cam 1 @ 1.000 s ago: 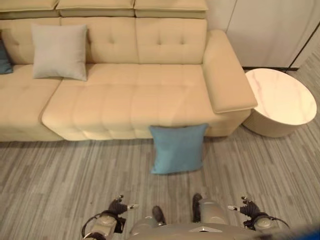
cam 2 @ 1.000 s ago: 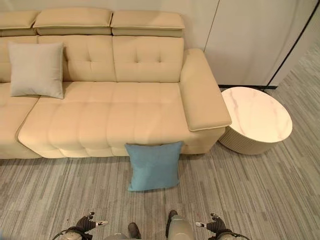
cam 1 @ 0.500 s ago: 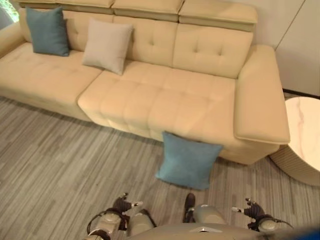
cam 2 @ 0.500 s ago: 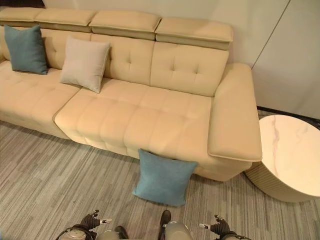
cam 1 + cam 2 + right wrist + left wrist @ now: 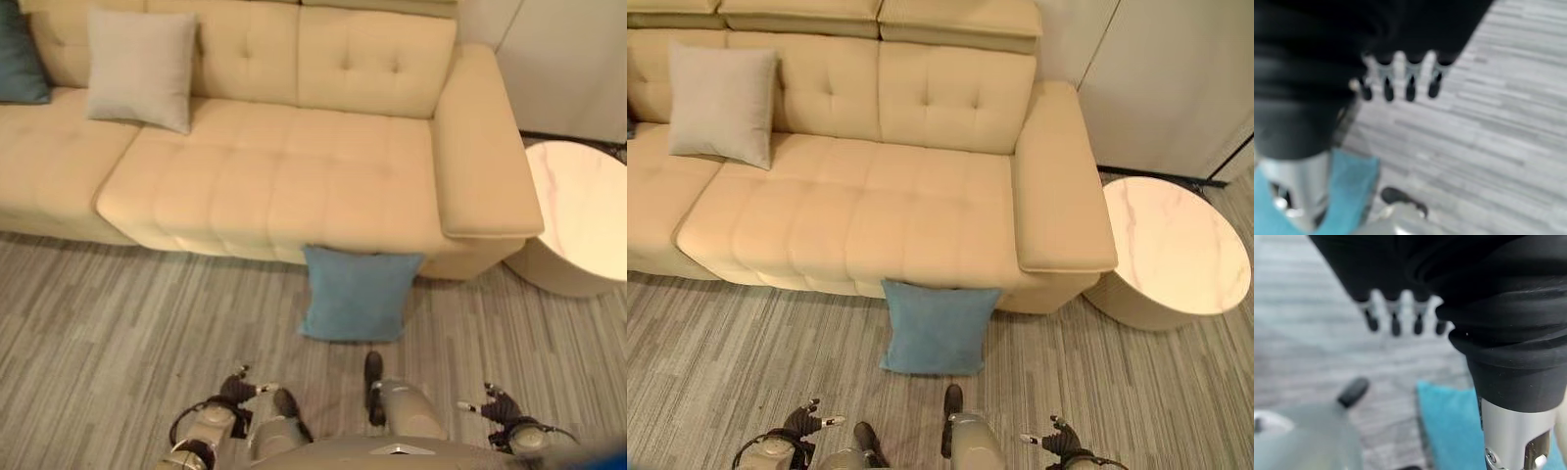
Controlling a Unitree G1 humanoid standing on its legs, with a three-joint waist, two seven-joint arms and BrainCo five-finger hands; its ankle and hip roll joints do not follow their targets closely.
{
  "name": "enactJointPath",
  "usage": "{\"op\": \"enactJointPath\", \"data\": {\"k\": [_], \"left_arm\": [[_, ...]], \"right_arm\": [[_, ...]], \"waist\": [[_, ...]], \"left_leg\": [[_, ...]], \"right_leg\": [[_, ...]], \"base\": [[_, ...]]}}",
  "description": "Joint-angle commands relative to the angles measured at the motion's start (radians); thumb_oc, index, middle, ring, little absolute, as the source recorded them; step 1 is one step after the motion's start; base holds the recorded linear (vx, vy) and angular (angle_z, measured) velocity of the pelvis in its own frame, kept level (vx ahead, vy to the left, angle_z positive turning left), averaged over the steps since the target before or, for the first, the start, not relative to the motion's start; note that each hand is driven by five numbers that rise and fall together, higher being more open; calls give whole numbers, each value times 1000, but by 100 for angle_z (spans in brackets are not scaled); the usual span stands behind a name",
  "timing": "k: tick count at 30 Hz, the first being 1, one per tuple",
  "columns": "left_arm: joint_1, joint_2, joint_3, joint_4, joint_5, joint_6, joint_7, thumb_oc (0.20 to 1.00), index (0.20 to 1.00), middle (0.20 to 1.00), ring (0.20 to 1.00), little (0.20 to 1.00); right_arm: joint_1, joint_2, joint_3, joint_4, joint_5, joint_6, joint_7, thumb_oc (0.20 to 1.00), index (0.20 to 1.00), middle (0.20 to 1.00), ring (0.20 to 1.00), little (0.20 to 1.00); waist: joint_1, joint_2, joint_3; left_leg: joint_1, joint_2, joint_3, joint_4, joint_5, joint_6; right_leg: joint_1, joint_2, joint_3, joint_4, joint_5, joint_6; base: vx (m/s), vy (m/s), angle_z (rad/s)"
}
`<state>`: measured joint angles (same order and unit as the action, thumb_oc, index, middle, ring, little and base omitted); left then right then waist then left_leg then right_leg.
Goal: Pick up all the scattered cushions and arrange them neatly on the sofa.
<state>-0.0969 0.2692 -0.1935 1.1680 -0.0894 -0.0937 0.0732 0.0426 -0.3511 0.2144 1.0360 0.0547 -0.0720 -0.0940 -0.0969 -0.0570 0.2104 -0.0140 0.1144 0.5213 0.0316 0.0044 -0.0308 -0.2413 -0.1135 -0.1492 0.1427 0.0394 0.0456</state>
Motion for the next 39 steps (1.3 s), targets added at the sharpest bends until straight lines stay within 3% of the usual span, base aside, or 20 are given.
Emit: {"op": "enactJointPath", "data": {"k": [1,6,8,10,15,16,18,19,20,21,22,26,30,35,39], "left_arm": [[21,37,7,-41,1,-19,18,1000,1000,1000,1000,1000],[19,45,17,-45,-6,-23,17,1000,1000,1000,1000,1000],[28,46,32,-34,-6,-18,15,1000,1000,1000,1000,1000],[26,47,32,-17,2,-12,15,1000,1000,1000,1000,1000],[23,32,25,-15,1,-18,7,1000,1000,1000,1000,1000],[18,25,17,-22,-13,-18,4,1000,1000,1000,1000,1000],[14,22,10,-38,-27,-18,6,1000,1000,1000,1000,1000],[11,13,4,-50,-55,-21,14,1000,1000,1000,1000,1000],[14,10,3,-51,-59,-18,13,1000,1000,1000,1000,1000],[20,14,9,-36,-33,2,28,1000,1000,1000,1000,1000],[22,18,3,-46,-55,-17,22,1000,1000,1000,1000,1000],[21,28,10,-55,-61,-19,24,1000,1000,1000,1000,1000],[2,67,50,-46,-58,-22,43,1000,1000,1000,1000,1000],[0,64,46,-72,-59,-36,43,1000,1000,1000,1000,1000],[-74,76,17,-166,-97,-62,94,1000,1000,1000,1000,1000]], "right_arm": [[-62,-9,26,-38,-6,-21,-17,1000,1000,1000,1000,1000],[-73,-5,34,-55,-16,-23,-13,1000,1000,1000,1000,1000],[-73,-4,42,-52,-37,-19,-12,1000,1000,1000,1000,1000],[-72,-2,39,-44,-38,-16,-9,1000,1000,1000,1000,1000],[-51,-15,23,-23,-33,-20,-9,1000,1000,1000,1000,1000],[-39,-24,14,-14,-23,-23,-13,1000,1000,1000,1000,1000],[-33,-40,15,-3,-20,-20,-21,1000,1000,1000,1000,1000],[-35,-50,17,3,-5,-15,-27,1000,1000,1000,1000,1000],[-35,-51,18,2,-3,-15,-27,1000,1000,1000,1000,1000],[-36,-55,27,5,-28,-8,-27,1000,1000,1000,1000,1000],[-38,-51,28,-4,-9,-17,-27,1000,1000,1000,1000,1000],[-51,-49,32,-30,-8,-19,-30,1000,1000,1000,1000,1000],[-89,-43,52,-101,-15,-28,-32,1000,1000,1000,1000,1000],[-78,-42,52,-107,-27,-35,-30,1000,1000,1000,1000,1000],[-148,-57,67,-177,-3,-57,-68,1000,1000,1000,1000,1000]], "waist": [[16,-34,2],[26,-25,-3],[34,-21,-20],[29,-16,-23],[7,-14,-31],[-2,-24,-26],[11,-27,-8],[28,-30,0],[31,-28,-3],[41,-25,-8],[54,-26,-11],[62,-29,5],[75,-31,31],[72,-38,14],[86,-44,106]], "left_leg": [[-49,26,-16,52,-6,-45],[5,5,8,-7,-21,-43],[46,1,33,-41,-10,-49],[57,1,36,-43,-11,-52],[51,26,38,31,-35,-76],[16,80,54,166,-42,-106],[-36,153,22,331,14,-147],[-88,122,-85,298,-16,-124],[-90,111,-111,243,-23,-116],[-93,98,-142,144,18,-102],[-84,69,-213,105,6,-93],[-111,42,-216,123,6,-85],[-96,9,-149,94,-8,-57],[-66,-13,-132,29,5,-46],[-174,5,-157,62,31,-51]], "right_leg": [[111,-74,4,-57,-10,119],[98,-110,-86,0,-10,139],[93,-117,-207,-2,1,131],[91,-113,-237,-5,-2,127],[134,-80,-208,-48,-36,100],[166,-66,-209,-60,-64,72],[198,-38,-213,-64,-92,37],[222,-23,-192,-72,-113,32],[224,-24,-183,-71,-115,38],[214,-22,-178,-63,-112,42],[212,-23,-150,-52,-111,45],[192,-36,-121,-22,-108,53],[129,-67,-75,-5,-75,85],[132,-85,-89,-55,-25,110],[34,-92,-95,-34,-2,105]], "base": [[-12,97,-50],[55,76,-60],[102,-53,-61],[104,-93,-22],[108,-162,-10],[125,-307,1],[151,-236,42],[196,-41,33],[169,106,-27],[175,149,-57],[126,108,-52],[81,141,-50],[-31,143,-70],[-4,49,-1],[-290,-80,6]]}}
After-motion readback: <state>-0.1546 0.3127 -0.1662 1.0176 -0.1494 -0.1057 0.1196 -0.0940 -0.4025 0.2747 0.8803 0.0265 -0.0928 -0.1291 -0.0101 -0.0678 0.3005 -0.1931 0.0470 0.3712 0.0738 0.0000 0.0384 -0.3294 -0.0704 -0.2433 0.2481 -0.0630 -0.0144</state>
